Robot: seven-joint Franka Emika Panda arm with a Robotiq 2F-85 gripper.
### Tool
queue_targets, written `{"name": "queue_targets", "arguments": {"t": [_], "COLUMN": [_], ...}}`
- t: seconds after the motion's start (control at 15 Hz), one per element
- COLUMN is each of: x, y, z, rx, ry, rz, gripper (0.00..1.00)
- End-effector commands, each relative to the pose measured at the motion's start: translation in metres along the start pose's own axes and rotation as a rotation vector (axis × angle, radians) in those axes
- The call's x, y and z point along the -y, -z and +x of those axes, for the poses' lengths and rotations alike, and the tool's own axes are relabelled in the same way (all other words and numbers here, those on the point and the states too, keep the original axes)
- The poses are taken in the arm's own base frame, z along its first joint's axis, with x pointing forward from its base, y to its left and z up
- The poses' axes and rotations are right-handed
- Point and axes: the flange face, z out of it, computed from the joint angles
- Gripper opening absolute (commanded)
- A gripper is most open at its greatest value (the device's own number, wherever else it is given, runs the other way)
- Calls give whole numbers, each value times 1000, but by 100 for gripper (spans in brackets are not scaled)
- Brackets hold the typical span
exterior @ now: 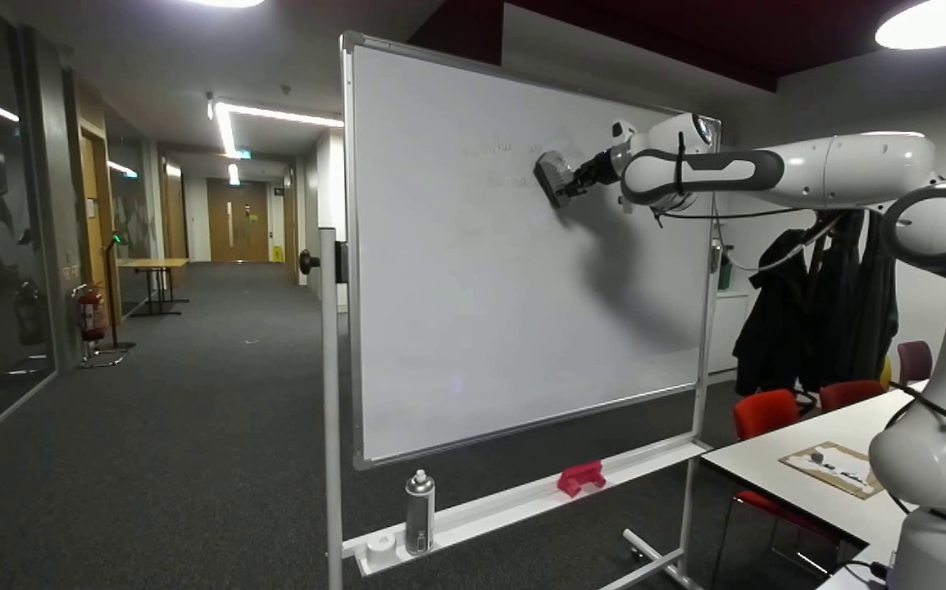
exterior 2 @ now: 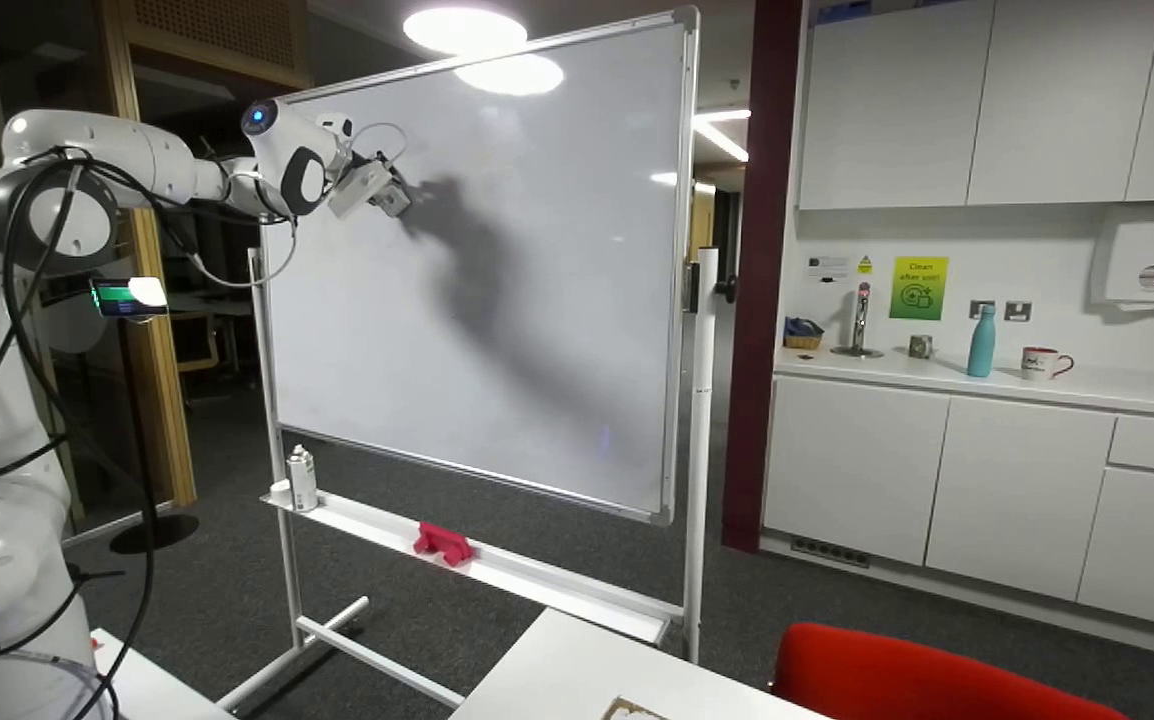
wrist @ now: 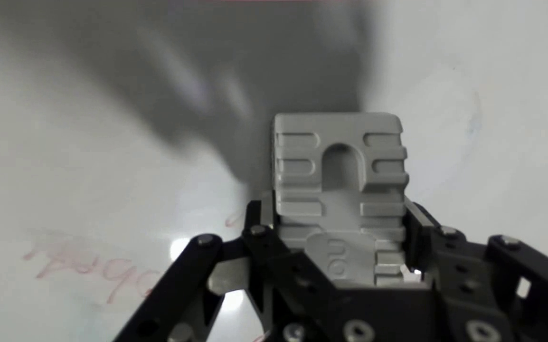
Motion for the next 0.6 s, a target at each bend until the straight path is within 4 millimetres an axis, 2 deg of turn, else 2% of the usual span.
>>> {"name": "queue_targets", "arguments": {"t": [0.0,0.27,0.53], "x": [15,-3,-34], "y": [-7,3,14], "z": [-6,-7,-14], "rx": [-36,-81,-89], "ry": [54,100,100], "rz": [-37,-143,-235], "gripper": [35,35,35]}}
